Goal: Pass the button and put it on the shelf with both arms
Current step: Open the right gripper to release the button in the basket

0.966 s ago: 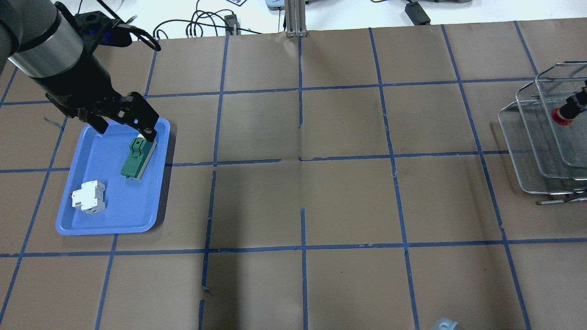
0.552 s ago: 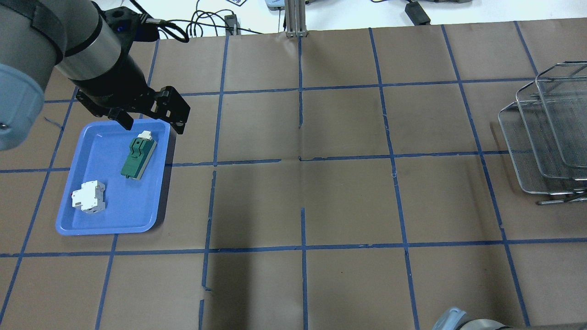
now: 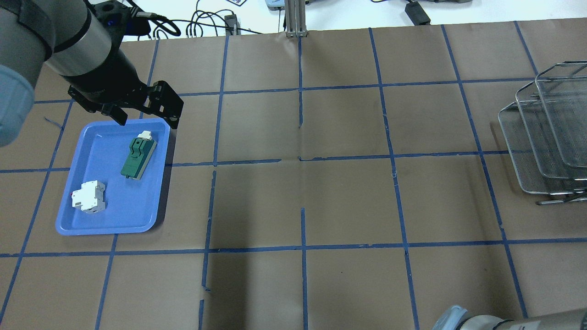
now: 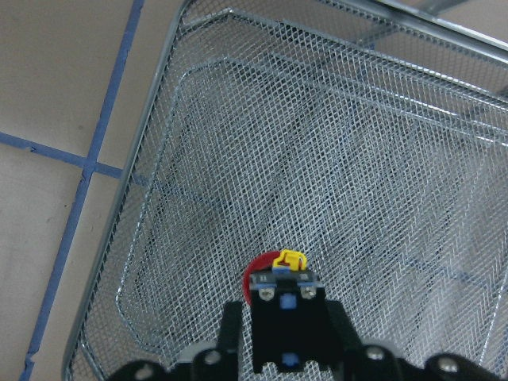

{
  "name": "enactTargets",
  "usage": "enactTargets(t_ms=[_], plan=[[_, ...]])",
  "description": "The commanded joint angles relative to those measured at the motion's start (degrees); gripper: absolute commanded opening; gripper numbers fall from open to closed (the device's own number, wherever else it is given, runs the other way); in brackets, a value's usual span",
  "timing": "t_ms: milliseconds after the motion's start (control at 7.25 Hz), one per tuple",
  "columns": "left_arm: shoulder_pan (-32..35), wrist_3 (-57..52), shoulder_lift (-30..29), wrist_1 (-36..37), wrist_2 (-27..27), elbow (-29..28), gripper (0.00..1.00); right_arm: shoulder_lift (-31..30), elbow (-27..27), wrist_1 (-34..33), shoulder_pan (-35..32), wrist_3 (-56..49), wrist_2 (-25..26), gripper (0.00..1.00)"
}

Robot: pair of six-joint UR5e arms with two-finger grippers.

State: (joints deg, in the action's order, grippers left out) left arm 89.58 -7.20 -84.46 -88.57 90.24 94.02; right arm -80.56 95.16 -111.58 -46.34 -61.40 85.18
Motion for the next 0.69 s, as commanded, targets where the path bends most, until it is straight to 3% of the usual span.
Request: enactTargets(t_ms=[0, 276, 552], plan=[[-0.3, 1.7, -0.4, -1.1, 0.4, -1.0, 1.00, -0.6, -0.7, 1.8, 0.0, 0.1, 0.2, 0.73], [-0.8, 4.3, -0.5, -1.7, 0.3, -1.0, 1.00, -4.9, -0.7, 5.2, -1.0, 2.0, -0.1, 0.74], [-0.9, 3.7, 0.0, -1.9, 0.3, 0.3, 1.00, -8.5, -2.1, 8.8, -9.4, 14.6, 1.0, 0.75]])
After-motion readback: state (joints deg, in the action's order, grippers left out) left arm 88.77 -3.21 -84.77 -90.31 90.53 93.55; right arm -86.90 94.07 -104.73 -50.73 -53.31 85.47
